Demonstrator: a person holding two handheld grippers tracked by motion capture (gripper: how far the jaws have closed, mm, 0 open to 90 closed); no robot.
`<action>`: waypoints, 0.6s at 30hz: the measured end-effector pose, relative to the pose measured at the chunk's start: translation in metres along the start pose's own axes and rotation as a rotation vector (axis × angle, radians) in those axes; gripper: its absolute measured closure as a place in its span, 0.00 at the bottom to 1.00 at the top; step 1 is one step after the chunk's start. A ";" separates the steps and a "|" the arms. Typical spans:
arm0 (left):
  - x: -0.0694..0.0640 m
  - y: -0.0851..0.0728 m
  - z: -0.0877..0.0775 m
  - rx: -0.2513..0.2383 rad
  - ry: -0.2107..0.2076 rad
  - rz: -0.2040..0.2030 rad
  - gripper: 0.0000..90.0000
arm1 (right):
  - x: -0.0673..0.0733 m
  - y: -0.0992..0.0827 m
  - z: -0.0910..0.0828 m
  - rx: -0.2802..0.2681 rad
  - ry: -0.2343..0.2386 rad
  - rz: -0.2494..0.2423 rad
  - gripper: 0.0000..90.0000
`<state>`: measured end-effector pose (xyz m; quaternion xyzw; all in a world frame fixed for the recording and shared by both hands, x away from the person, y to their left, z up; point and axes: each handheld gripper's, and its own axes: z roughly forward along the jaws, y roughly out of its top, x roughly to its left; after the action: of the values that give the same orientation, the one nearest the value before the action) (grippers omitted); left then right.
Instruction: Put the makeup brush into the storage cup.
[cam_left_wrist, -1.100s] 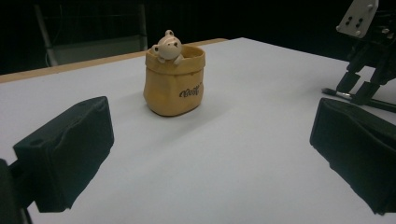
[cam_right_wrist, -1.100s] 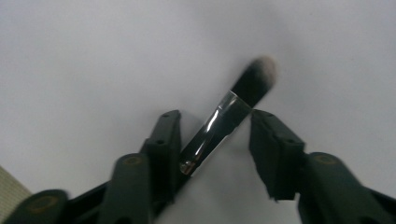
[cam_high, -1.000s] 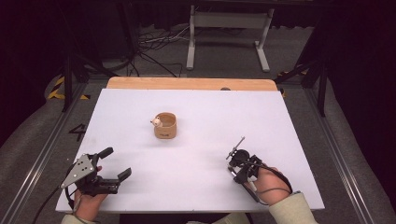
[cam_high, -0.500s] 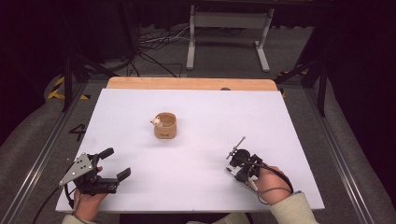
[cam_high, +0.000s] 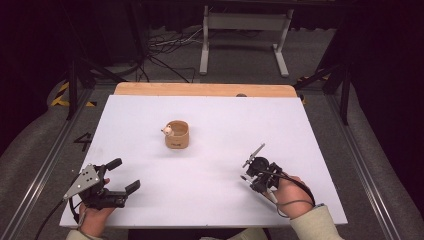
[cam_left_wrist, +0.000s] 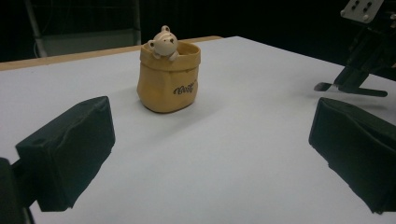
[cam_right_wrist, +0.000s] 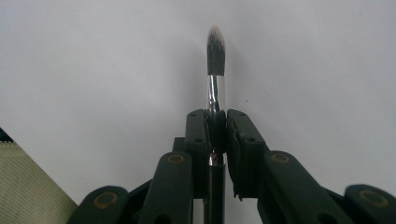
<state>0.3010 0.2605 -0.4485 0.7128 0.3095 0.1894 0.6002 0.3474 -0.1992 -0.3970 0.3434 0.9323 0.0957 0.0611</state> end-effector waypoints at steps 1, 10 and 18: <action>0.000 0.000 0.000 0.001 -0.003 0.000 0.01 | 0.000 0.000 -0.004 -0.020 0.000 -0.001 0.89; -0.004 0.003 0.005 0.005 -0.018 0.006 0.01 | -0.002 -0.001 -0.033 -0.216 0.001 -0.003 0.89; -0.008 0.006 0.009 0.014 -0.051 0.015 0.01 | -0.002 -0.002 -0.051 -0.392 0.015 -0.020 0.89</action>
<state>0.3028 0.2479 -0.4437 0.7239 0.2903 0.1736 0.6013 0.3386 -0.2095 -0.3481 0.3150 0.8995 0.2776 0.1207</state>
